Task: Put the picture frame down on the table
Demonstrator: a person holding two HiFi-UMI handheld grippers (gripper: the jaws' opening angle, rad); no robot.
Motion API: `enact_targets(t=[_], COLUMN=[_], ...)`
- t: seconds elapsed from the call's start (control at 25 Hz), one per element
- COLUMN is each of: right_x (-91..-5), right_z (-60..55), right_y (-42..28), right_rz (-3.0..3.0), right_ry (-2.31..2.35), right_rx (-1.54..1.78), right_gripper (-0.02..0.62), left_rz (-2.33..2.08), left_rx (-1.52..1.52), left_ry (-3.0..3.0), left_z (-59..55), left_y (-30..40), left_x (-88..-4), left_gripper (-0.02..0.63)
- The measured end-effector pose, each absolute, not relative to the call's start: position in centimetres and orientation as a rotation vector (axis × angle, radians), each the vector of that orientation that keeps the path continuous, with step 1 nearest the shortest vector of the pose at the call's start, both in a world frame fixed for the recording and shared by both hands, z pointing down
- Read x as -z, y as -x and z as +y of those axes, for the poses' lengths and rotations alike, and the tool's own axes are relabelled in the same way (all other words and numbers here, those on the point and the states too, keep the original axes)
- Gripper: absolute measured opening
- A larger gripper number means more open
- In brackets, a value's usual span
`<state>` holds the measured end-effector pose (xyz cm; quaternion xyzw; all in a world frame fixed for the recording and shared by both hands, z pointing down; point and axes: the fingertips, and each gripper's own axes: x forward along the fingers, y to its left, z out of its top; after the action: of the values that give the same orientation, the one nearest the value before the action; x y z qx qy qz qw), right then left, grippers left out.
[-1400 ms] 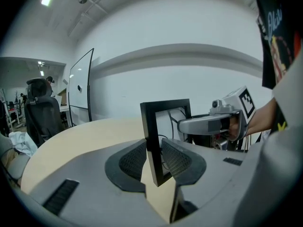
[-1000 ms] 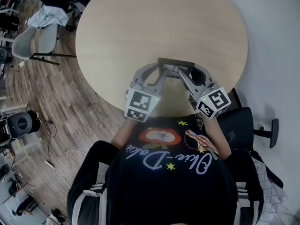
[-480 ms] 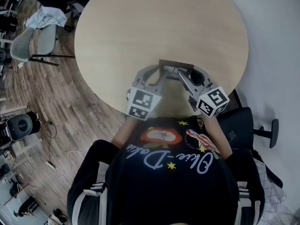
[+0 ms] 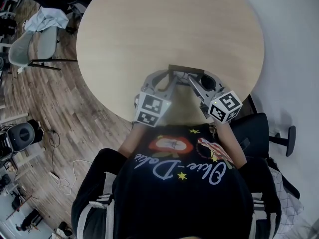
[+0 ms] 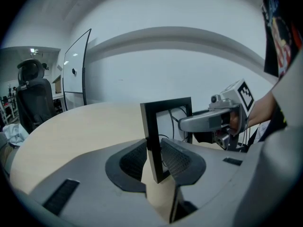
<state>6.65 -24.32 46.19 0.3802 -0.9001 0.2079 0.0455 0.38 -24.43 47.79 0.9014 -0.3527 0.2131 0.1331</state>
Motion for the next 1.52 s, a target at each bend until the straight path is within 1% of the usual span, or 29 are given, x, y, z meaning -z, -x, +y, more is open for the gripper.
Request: enact_targets(t=[0.6, 0.96, 1.04, 1.24, 1.52], right_x=[-47.6, -46.8, -46.6, -46.4, -46.9], right_z=[-25.2, -26.1, -26.3, -26.9, -27.7], right_y=[-7.4, -8.4, -8.8, -9.9, -10.1], right_rz=[-2.711, -2.718, -2.717, -2.7, -2.666], right_ry=[-1.206, -1.303, -1.323, -1.382, -1.411], right_rx=[-0.644, -0.638, -0.622, -0.633, -0.657], right_gripper=[0.114, 0.117, 0.11, 0.06, 0.055], left_rz=[-1.004, -0.99, -0.991, -0.983, -0.979], left_rx=[-0.647, -0.641, -0.633, -0.613, -0.61], left_ry=[-2.606, -2.587, -2.574, -2.551, -2.539], left_z=[-25.0, -25.8, -26.0, -26.5, -27.1], left_y=[-0.8, -1.0, -1.0, -1.0, -1.2], left_x=[-49.0, -49.2, -49.3, -49.5, -49.9], left_gripper=[0.091, 0.091, 0.091, 0.092, 0.095])
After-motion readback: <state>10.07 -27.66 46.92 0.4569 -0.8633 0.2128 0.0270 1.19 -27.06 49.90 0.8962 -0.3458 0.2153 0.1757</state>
